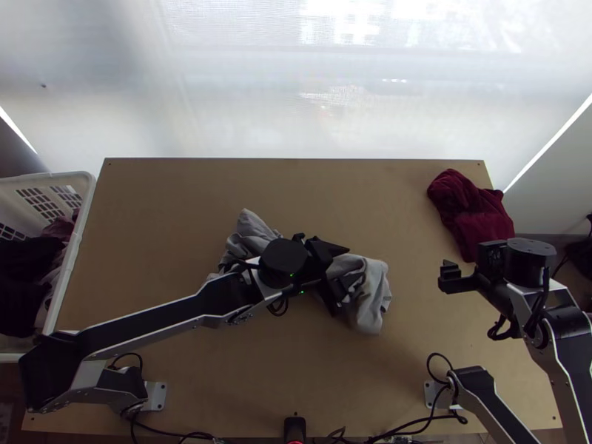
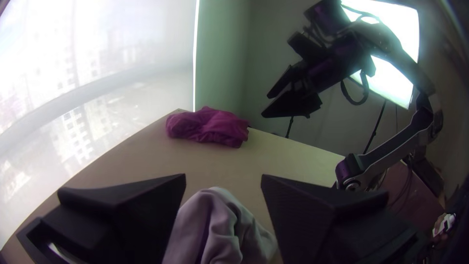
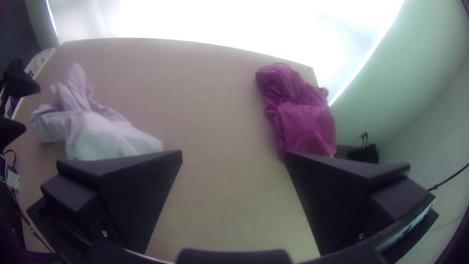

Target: Fold the t-shirt

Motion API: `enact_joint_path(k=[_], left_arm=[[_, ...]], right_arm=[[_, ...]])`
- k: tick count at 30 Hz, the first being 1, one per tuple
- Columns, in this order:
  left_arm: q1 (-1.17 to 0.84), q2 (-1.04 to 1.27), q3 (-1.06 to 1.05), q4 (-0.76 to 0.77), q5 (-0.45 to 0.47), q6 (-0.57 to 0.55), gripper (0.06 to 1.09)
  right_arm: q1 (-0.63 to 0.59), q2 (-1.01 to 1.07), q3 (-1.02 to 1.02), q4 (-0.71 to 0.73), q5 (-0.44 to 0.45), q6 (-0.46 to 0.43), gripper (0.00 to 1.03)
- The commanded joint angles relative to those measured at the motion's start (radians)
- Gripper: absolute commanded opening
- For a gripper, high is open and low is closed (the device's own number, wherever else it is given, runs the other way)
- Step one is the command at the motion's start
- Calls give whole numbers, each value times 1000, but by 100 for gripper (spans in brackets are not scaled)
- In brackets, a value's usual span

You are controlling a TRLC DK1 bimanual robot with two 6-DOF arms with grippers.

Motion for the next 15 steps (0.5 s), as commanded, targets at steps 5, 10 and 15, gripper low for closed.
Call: enact_joint_path(k=[5,10,15], left_arm=[[114,-25,6,-79,-11,-10,104],[380,-163,-79,-204,4,35,104],[618,-291,-180,-427,41,148,104]], right_arm=[[-13,-2,-20,16,-2,2,98],[-1,17,-19,16,-6,3,98],[-5,37,-15,19,-51,26,98]])
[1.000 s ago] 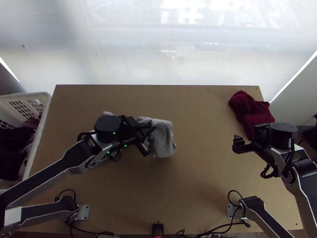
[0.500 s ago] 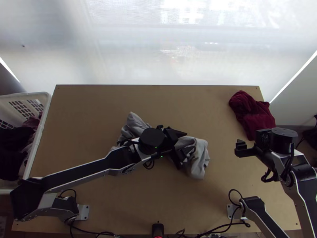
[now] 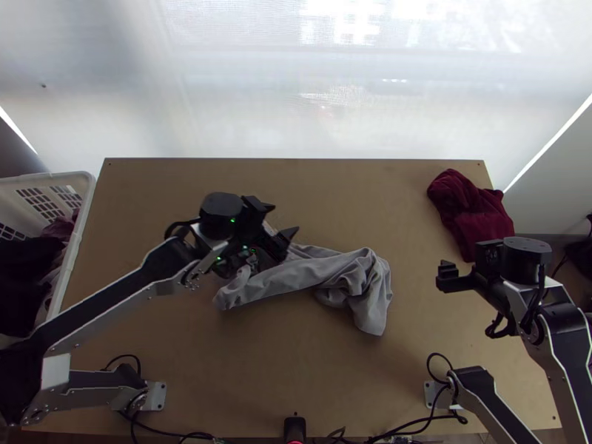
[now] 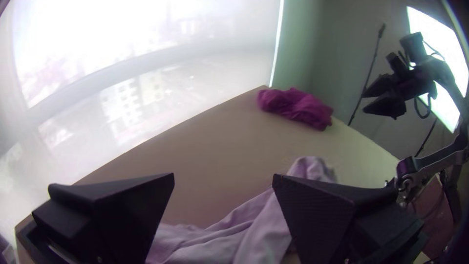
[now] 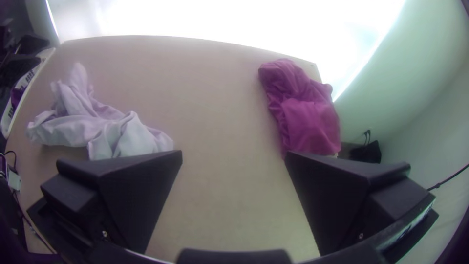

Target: Fold the t-shirt

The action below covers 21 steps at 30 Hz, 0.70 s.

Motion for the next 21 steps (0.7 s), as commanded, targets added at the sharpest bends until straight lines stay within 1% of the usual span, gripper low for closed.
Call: enact_joint_path(k=[1,3,5,7,12,17,20,21], left_arm=[[310,-178,-151,-240,39,128,104],[362,-240,-237,-272,50,182,103],[385,-278,-288,-348,61,239,103],[402,-310,-328,-387,61,256,103],[429,-361,-372,-468,98,253,103],[403,-368,-369,-539,139,234,103],[403,-368,-351,-556,160,213,101],[402,-368,-348,-557,173,203,100]], right_arm=[[0,21,3,8,-45,20,98],[0,27,8,9,-51,22,98],[0,32,14,9,-55,25,98],[2,33,19,9,-60,26,98],[3,35,20,9,-83,35,98],[22,42,9,5,-170,60,96],[35,59,14,5,-173,58,96],[42,62,9,0,-173,57,92]])
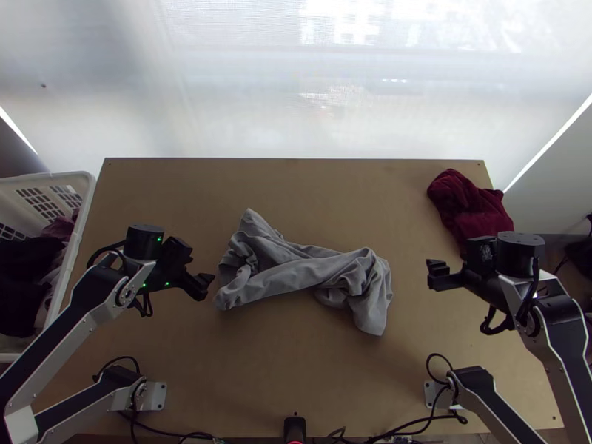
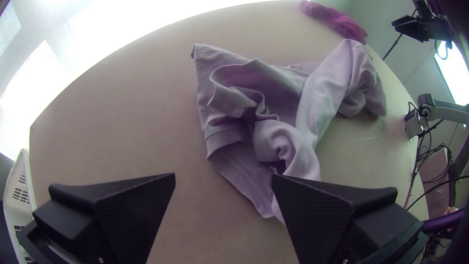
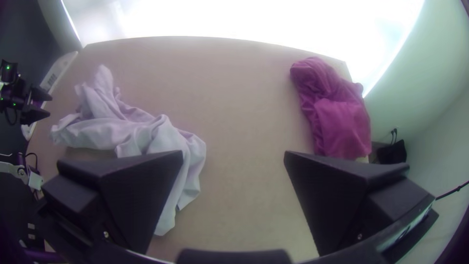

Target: Fold the t-shirt

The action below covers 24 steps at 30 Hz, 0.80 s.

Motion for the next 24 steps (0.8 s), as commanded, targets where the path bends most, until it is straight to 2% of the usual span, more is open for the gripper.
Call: enact_joint_path(k=[1,2,7,9,13,24], left_arm=[[1,-17,1,-62,62,-44,100],[-9,-13,1,-64,79,-53,97],[-56,41,24,-65,108,-107,97],[-56,57,50,-65,114,-128,98],[-65,96,104,-102,212,-174,98],[-148,84,51,-133,260,-213,98]], right_arm=[[30,23,-12,-9,-46,4,87],[36,22,-25,-9,-63,6,87],[80,42,-42,-30,-115,-2,87],[99,56,-45,-42,-117,-13,87],[131,62,-72,-41,-120,-29,87],[142,54,-97,-35,-123,-42,88]])
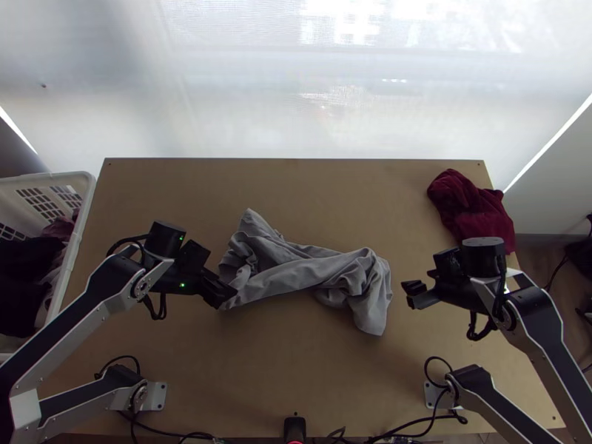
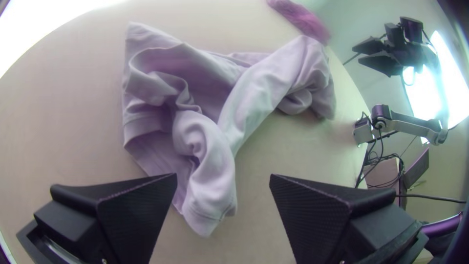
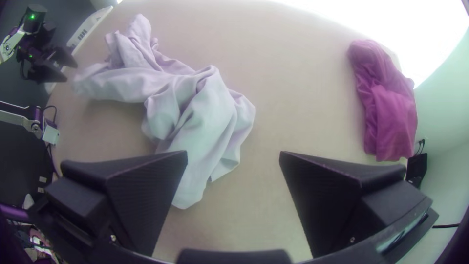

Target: Fold the t-shirt

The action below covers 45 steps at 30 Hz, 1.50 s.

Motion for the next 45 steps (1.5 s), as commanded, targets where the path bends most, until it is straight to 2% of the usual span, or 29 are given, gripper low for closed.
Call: enact_joint_path(k=[1,8,11,15,18,29,33,37,45], left_arm=[[-44,-17,-42,-23,35,-12,98],[-66,-24,-102,10,-9,30,98],[-75,-24,-124,23,-61,69,98],[-90,-38,-144,68,-124,68,97],[-98,-46,-159,91,-159,91,82],[-202,-14,-158,118,-139,63,18],[-288,22,-108,117,-116,37,12],[-425,74,-12,117,-112,20,12],[-627,301,336,138,-89,-43,12]], right_arm=[[11,1,-20,5,-3,-8,88],[11,-7,-16,5,-2,-10,88],[11,-13,-12,0,-2,-10,88],[11,-16,-8,-3,-2,-10,88],[11,-16,-2,-3,-2,-10,88],[11,-33,-3,-15,-2,-10,88],[11,-45,-12,-24,-2,-11,88],[11,-59,-20,-33,-2,-19,88],[-3,-88,-52,-43,-2,-20,88]])
